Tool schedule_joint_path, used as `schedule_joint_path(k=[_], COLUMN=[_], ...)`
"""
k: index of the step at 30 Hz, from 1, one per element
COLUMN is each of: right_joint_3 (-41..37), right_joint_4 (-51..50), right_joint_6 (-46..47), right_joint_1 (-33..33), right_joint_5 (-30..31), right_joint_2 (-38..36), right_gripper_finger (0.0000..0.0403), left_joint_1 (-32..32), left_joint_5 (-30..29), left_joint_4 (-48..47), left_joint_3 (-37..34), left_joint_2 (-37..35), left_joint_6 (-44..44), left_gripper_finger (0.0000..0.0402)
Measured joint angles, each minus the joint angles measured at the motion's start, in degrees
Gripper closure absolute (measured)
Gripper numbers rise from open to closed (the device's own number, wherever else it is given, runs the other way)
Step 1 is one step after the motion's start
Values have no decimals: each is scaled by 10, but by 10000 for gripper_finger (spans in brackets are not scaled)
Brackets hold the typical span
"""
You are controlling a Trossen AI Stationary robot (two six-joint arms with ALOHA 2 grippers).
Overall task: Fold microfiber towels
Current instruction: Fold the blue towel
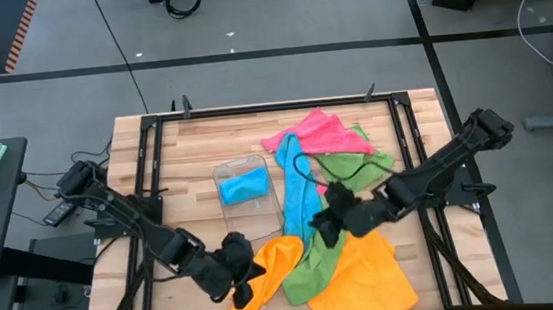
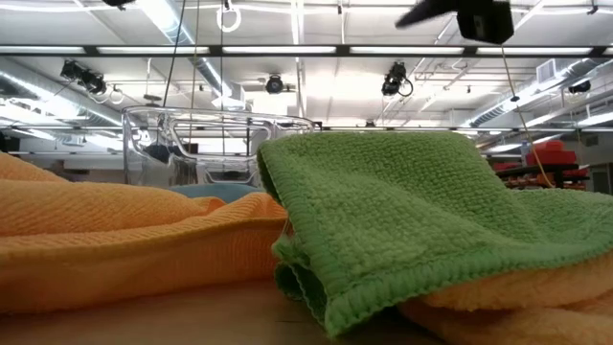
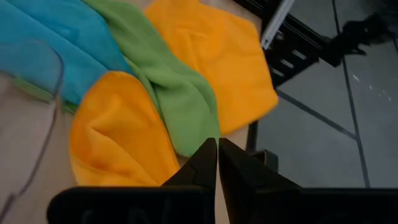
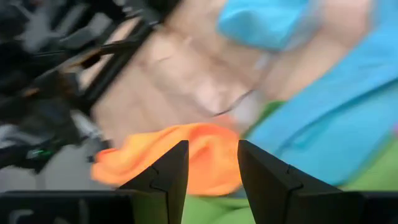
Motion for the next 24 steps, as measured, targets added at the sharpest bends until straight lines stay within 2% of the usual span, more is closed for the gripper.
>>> schedule_joint_path(k=[4, 7, 15, 19, 24], right_joint_3=[0, 0, 0, 0, 0], right_joint_4=[-79, -114, -135, -136, -134], right_joint_6=[-30, -77, -251, -319, -397], right_joint_1=[-52, -104, -299, -385, -454], right_joint_5=[-6, -37, -251, -316, -373], right_joint_2=[-38, -63, -75, -53, -5], right_gripper_finger=[256, 256, 256, 256, 256], left_joint_1=[26, 46, 120, 161, 207], left_joint_5=[0, 0, 0, 0, 8], left_joint_4=[0, 0, 0, 0, 0], left_joint_3=[0, 0, 0, 0, 0], left_joint_2=[0, 0, 0, 0, 0], left_joint_6=[-1, 0, 1, 1, 0], left_gripper_finger=[374, 371, 379, 383, 377])
